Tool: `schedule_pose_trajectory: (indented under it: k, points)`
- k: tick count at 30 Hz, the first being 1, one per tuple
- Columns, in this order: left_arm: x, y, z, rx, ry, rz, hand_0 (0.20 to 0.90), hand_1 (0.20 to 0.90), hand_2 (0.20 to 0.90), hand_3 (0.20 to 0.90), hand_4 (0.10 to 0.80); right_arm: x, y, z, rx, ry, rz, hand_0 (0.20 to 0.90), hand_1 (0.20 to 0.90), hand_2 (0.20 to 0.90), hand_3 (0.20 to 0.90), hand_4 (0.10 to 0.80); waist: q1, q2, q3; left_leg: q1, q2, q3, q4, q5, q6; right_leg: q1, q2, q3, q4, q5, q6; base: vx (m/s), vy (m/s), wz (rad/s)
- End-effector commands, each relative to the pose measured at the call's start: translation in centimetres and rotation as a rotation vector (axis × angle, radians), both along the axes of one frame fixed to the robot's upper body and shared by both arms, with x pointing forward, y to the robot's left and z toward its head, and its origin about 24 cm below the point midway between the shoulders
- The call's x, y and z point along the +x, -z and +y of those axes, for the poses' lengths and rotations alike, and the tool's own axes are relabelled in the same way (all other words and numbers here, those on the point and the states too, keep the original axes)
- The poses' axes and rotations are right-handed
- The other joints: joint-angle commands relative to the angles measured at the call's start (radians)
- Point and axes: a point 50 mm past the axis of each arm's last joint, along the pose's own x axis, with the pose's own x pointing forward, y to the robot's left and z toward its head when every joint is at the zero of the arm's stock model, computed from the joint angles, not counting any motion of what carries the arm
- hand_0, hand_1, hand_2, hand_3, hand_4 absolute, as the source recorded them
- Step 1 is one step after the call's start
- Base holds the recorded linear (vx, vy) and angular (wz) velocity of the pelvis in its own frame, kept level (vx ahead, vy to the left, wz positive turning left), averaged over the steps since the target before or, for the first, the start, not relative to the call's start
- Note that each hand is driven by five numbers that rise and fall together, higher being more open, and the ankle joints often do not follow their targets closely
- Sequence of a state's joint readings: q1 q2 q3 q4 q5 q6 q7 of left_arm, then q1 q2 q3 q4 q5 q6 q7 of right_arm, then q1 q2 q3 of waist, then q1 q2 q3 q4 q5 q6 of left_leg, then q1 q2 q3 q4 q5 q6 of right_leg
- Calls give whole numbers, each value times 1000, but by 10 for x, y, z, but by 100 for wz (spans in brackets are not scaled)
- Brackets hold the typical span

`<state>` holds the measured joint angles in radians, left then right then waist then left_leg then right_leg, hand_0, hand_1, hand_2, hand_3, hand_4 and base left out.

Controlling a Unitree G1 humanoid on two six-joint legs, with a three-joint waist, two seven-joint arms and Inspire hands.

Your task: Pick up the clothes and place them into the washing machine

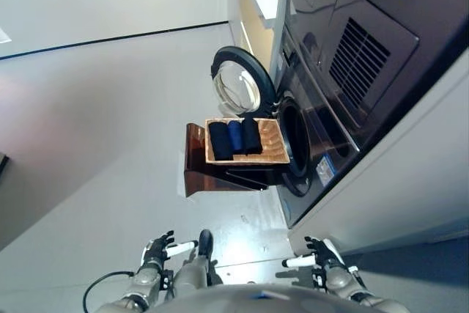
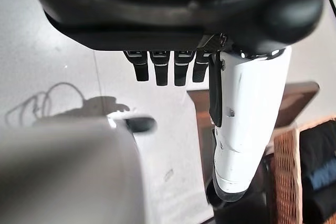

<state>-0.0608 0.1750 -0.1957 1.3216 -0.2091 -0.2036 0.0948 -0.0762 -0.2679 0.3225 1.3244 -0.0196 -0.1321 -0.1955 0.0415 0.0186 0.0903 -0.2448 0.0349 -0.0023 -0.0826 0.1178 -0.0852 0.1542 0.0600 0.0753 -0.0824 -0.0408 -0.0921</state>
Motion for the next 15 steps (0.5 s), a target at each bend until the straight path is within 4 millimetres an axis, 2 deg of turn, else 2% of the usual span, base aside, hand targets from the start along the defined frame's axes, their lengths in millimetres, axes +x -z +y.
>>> schedule_pose_trajectory:
  k: [1, 2, 4, 6, 8, 9, 10, 11, 12, 13, 14, 15]
  points:
    - [-26, 5, 8, 39, 13, 72, 900, 900, 900, 900, 800, -4, -4, -11, -10, 53, -49, 900, 900, 900, 900, 800, 21, 3, -66, -8, 9, 20, 6, 93, 29, 45, -34, 47, 39, -94, 126, 230, 116, -52]
    - [-26, 5, 8, 39, 13, 72, 900, 900, 900, 900, 800, -4, -4, -11, -10, 53, -49, 900, 900, 900, 900, 800, 21, 3, -66, -8, 9, 20, 6, 93, 29, 46, -34, 47, 39, -95, 126, 345, 206, -65]
    - [-24, 4, 9, 38, 17, 60, 900, 900, 900, 900, 800, -10, -1, -9, 4, 80, -28, 900, 900, 900, 900, 800, 24, -10, -103, 13, -11, 17, 15, 77, 45, 66, -87, 49, 54, -110, 155, 395, 258, -66]
    - [-19, 2, 11, 45, 26, 49, 900, 900, 900, 900, 800, -15, 1, -10, 28, 143, -18, 900, 900, 900, 900, 800, 24, -25, -119, 29, -35, 36, 43, 39, 67, 56, -127, 44, 129, -93, 183, 320, 220, -33]
    - [-15, 1, 16, 56, 30, 39, 900, 900, 900, 900, 800, -16, 1, -10, 44, 178, -22, 900, 900, 900, 900, 800, 20, -33, -127, 47, -53, 44, 64, 4, 84, 25, -147, 54, 226, -32, 205, 265, 189, 11]
    - [-13, 0, 18, 61, 42, 35, 900, 900, 900, 900, 800, -15, 1, -11, 52, 189, -29, 900, 900, 900, 900, 800, 16, -39, -128, 58, -68, 47, 75, -12, 96, 2, -156, 62, 294, 30, 219, 235, 185, 18]
    - [-11, -1, 19, 64, 50, 31, 900, 900, 900, 900, 800, -14, 0, -12, 54, 195, -33, 900, 900, 900, 900, 800, 15, -38, -126, 70, -75, 43, 80, -30, 107, -28, -159, 66, 367, 73, 219, 232, 201, 4]
    - [-8, -3, 22, 72, 60, 25, 900, 900, 900, 900, 800, -11, -1, -13, 59, 206, -44, 900, 900, 900, 900, 800, 8, -38, -115, 83, -84, 39, 94, -48, 119, -63, -159, 64, 457, 146, 223, 184, 189, -2]
    - [-5, -4, 24, 78, 66, 20, 900, 900, 900, 900, 800, -8, -2, -14, 58, 207, -55, 900, 900, 900, 900, 800, 2, -30, -102, 97, -82, 32, 102, -58, 126, -99, -149, 53, 532, 179, 222, 165, 187, 4]
    - [0, -6, 26, 85, 75, 4, 900, 900, 900, 900, 800, -2, -4, -14, 57, 202, -74, 900, 900, 900, 900, 800, -8, -16, -80, 114, -74, 22, 106, -63, 135, -148, -127, 45, 606, 201, 216, 137, 161, 20]
    - [3, -7, 28, 90, 90, 1, 900, 900, 900, 900, 800, 2, -5, -14, 59, 197, -87, 900, 900, 900, 900, 800, -16, -5, -61, 132, -68, 10, 106, -68, 141, -192, -114, 24, 667, 183, 209, 159, 170, 33]
    - [3, -7, 27, 90, 106, 5, 900, 900, 900, 900, 800, 6, -6, -14, 58, 195, -98, 900, 900, 900, 900, 800, -17, 8, -52, 147, -63, 6, 103, -75, 144, -225, -122, -17, 688, 161, 198, 193, 168, 41]
